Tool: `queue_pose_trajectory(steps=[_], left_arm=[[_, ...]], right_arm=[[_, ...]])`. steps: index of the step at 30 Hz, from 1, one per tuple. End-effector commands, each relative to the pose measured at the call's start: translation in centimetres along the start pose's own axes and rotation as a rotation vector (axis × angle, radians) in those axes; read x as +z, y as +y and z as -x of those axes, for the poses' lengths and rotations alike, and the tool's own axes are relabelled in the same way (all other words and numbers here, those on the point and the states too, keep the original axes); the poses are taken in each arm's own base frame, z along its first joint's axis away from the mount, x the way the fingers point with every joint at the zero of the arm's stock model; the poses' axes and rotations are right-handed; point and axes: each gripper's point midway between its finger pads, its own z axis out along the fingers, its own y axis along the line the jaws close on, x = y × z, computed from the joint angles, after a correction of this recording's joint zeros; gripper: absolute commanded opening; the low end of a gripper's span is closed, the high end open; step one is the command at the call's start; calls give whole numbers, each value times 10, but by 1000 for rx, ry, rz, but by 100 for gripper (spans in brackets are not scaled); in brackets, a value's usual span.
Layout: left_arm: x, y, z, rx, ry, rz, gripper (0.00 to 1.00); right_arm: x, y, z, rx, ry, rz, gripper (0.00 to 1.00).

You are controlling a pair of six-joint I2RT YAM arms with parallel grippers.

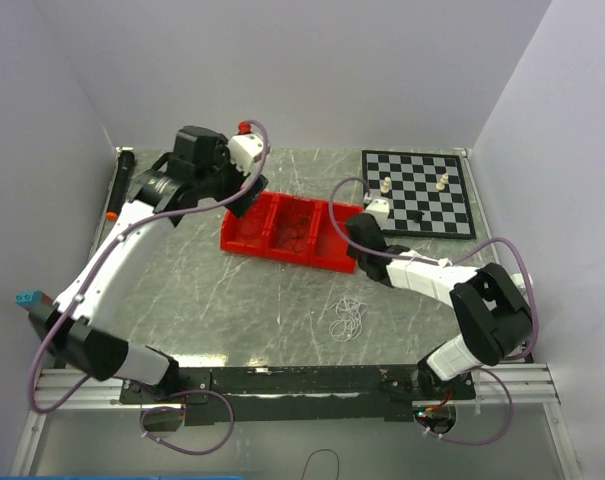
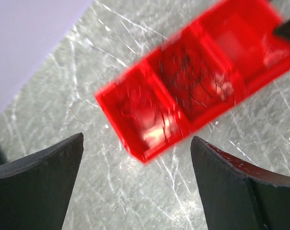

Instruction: Untangle the cables

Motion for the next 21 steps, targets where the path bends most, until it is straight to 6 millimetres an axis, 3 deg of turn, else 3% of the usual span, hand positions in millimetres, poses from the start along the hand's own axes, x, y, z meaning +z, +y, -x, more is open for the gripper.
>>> queue_pose_trajectory(steps=[1,7,12,13,16,21], left_arm=[[-27,-6,-6,-23,-7,10,97],[-52,-17,-25,-35,22,-2,97],[-58,-22,-42,-12,51,-4,97],[-58,-23,-40,-11,41,-11,97],[-58,-34,-35,-7,0,-68,97],[-58,-69,-25,59,-89,-211,97]], right_arm=[[-21,49,-22,-50,31,116,10],[-42,53,-54,-57,87,157,9],[-58,59,-71,-67,121,214,11],[-59,57,-76,-78,150,208,15],[-61,63,-74,-78,157,225,40],[-80,77,-35,-56,70,299,63]])
